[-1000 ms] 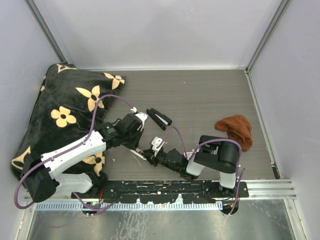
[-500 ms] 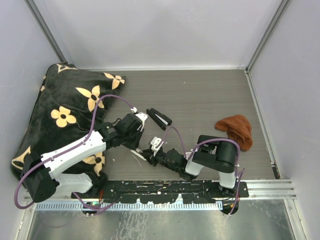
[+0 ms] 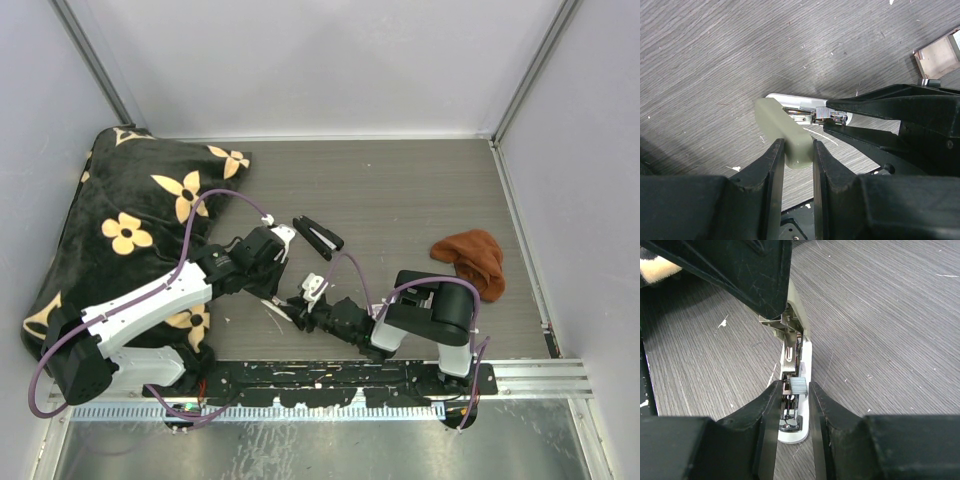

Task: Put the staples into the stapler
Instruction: Install the staple into the stapler.

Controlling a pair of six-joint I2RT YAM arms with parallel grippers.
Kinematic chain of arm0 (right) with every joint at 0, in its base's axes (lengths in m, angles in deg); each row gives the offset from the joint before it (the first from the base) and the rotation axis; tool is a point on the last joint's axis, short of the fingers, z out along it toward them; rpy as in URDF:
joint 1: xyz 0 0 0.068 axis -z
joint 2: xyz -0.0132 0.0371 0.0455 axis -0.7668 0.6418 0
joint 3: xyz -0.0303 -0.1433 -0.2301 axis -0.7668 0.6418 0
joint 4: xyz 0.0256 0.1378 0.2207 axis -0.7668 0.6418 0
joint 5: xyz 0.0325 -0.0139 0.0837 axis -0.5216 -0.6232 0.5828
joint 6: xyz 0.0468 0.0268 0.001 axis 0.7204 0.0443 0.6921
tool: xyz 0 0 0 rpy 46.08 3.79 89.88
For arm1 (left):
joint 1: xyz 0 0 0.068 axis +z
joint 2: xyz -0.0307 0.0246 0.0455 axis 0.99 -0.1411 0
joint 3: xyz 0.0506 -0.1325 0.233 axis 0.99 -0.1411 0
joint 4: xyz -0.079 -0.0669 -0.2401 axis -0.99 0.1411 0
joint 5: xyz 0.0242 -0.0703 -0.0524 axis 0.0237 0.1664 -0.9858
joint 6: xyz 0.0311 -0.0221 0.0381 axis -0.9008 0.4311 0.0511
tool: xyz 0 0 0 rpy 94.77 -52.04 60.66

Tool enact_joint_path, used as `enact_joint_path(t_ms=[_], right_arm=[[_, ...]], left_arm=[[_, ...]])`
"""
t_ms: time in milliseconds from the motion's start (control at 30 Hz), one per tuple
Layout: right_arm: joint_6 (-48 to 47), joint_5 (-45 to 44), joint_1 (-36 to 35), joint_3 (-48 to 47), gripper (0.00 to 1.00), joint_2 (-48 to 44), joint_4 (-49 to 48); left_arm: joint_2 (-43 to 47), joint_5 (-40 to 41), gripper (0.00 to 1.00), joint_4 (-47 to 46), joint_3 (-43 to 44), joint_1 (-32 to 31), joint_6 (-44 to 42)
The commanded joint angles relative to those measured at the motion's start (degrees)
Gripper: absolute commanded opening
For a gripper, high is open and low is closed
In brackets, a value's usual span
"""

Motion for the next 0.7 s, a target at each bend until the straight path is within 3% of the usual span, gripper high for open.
enact_joint_path(t_ms=[0, 333, 533, 667], right_arm=[[0.3, -0.6, -0.4, 0.7, 0.36, -1.1, -4.9], [2.5, -1.7, -0.3, 3.5, 0.47, -10.4, -4.2], [11.2, -5.8, 2.3, 0.6, 0.51, -18.3, 12.9], [19.8, 0.0, 7.0, 0.3, 0.52, -21.4, 21.1]], left_arm=[[0.7, -2.2, 0.0, -1.2, 2.6, 0.0, -0.2], [0.6, -2.4, 0.0, -0.9, 2.5, 0.0, -0.3], [1.5, -3.5, 0.0, -2.4, 1.2, 0.0, -1.2], [2.9, -4.9, 0.0, -4.5, -0.9, 0.0, -2.2]])
